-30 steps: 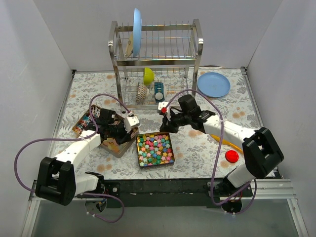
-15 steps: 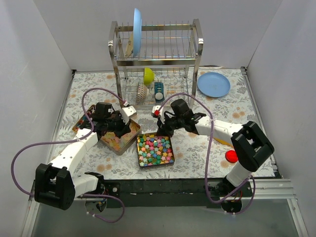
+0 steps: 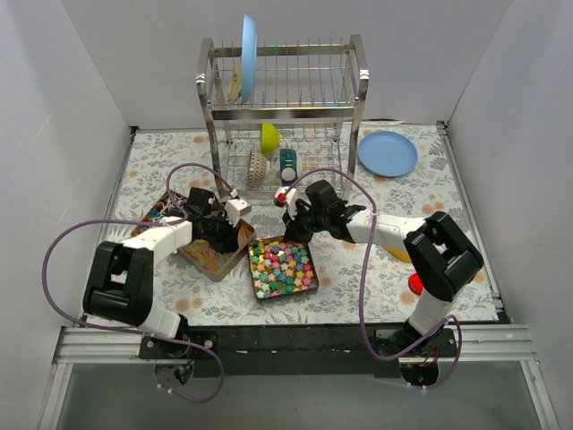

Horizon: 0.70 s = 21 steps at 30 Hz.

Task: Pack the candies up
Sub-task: Adjust the storage box at the center of the board.

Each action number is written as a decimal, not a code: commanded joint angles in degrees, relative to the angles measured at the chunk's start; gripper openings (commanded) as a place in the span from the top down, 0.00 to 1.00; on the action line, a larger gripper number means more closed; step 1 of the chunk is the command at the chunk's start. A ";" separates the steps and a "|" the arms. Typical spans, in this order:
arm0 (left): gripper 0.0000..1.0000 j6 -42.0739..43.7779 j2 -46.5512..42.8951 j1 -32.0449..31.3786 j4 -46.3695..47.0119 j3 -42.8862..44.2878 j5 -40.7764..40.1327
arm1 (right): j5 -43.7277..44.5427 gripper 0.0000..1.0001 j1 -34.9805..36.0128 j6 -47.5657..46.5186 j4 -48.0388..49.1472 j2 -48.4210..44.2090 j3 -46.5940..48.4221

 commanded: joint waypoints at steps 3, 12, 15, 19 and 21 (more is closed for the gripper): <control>1.00 -10.70 3.88 -1.48 6.85 3.08 5.60 | 3.73 0.99 -5.21 3.77 5.05 0.82 0.48; 1.00 -25.13 13.37 -6.41 20.57 10.27 1.13 | 7.67 0.99 -9.96 2.28 4.78 3.37 3.12; 0.99 -27.86 16.18 -6.76 22.51 13.52 0.68 | 8.38 0.99 -10.92 1.49 5.22 3.98 3.04; 0.98 -30.23 18.64 -7.73 24.35 16.34 0.77 | 9.08 0.99 -11.28 0.87 5.66 4.25 3.30; 0.97 -31.90 19.00 -7.99 24.53 17.13 0.33 | 10.31 0.99 -11.28 0.70 6.71 4.25 3.82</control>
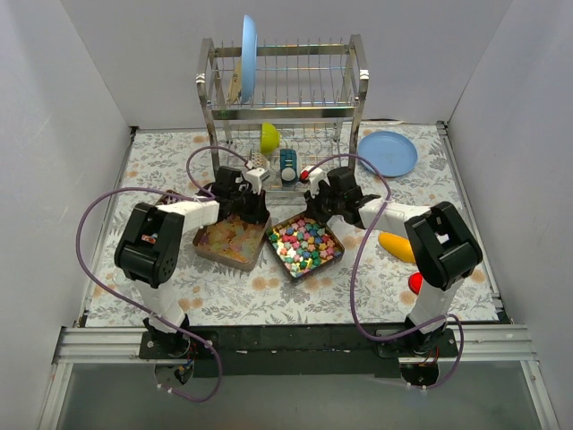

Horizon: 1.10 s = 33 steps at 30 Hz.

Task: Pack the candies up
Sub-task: Adjust the storage box at the center of the board.

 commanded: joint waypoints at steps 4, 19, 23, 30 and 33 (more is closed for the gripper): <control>0.95 -5.69 -1.55 -0.85 5.81 4.20 -2.30 | 9.26 0.99 -0.98 -2.85 3.53 1.78 4.27; 0.91 -3.75 -20.88 -0.76 -5.68 -2.20 -0.46 | 4.29 0.99 -4.68 -4.44 0.10 -3.56 1.72; 0.94 -5.33 -25.10 -0.76 -8.51 -7.91 -2.91 | 1.99 0.99 -3.71 -3.38 -1.39 -7.44 0.24; 1.00 -5.95 -31.52 -0.76 -10.88 -12.76 -5.29 | -10.13 0.99 -1.78 -7.32 -10.85 -14.47 -0.74; 1.00 -2.62 -33.10 -0.76 -15.36 -12.06 -5.21 | -15.41 0.99 -0.64 -14.96 -17.28 -16.93 -1.35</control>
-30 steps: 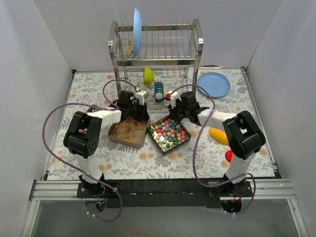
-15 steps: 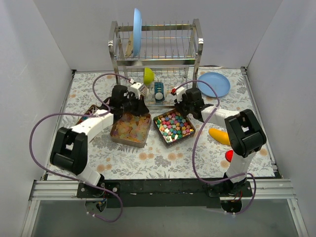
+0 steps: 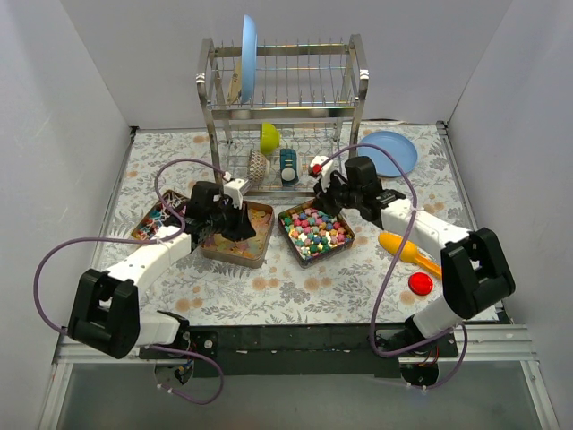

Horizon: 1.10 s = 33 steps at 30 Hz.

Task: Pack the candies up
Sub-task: Adjust the storage box at the center of the board.

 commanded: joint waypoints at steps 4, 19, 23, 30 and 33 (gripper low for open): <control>1.00 13.06 -6.69 0.14 -12.75 1.91 5.97 | -12.28 0.99 2.89 -22.08 -24.28 -6.28 -2.51; 1.00 41.57 3.33 0.84 -26.32 2.18 14.44 | -6.23 0.99 7.63 -37.76 -34.80 -5.67 -4.89; 1.00 39.38 5.95 0.49 -20.95 1.91 13.56 | -5.26 0.99 10.35 -36.19 -30.14 -4.71 -6.30; 1.00 37.00 11.06 -0.65 -15.76 4.46 14.35 | -2.19 0.99 13.17 -28.11 -16.35 -0.50 -6.30; 1.00 36.12 12.11 -1.00 -15.15 5.17 15.40 | -0.08 0.99 13.97 -26.60 -11.94 1.52 -4.63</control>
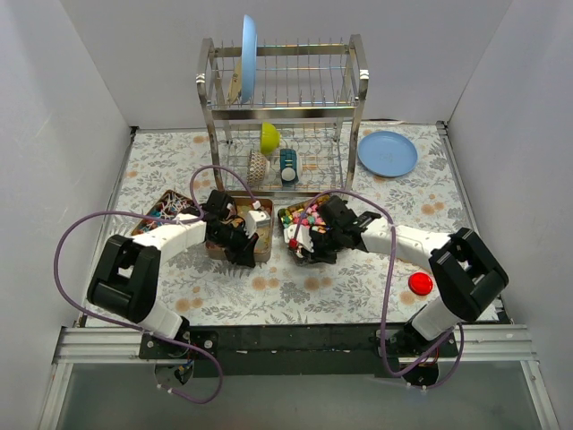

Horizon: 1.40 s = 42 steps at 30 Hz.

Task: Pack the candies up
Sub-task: Adjust the storage box at the center of the board.

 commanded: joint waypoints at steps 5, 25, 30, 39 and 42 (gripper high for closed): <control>1.00 -3.60 -0.01 -1.09 6.59 2.04 3.78 | 5.80 0.99 1.33 3.94 12.09 5.13 4.86; 1.00 -4.32 -19.44 19.11 -6.58 12.50 0.03 | 2.54 0.99 -0.24 22.29 5.06 -8.65 6.55; 1.00 -9.73 -12.51 32.00 -2.49 14.16 -13.51 | 5.98 0.64 -7.53 27.83 5.77 -13.41 1.89; 0.72 -10.20 1.56 36.96 -2.54 21.11 -10.99 | 3.96 0.52 -17.56 30.66 5.85 -15.43 -0.75; 0.68 -9.41 3.41 36.88 -2.28 20.41 -9.49 | 3.78 0.52 -18.26 30.57 5.94 -16.57 -1.98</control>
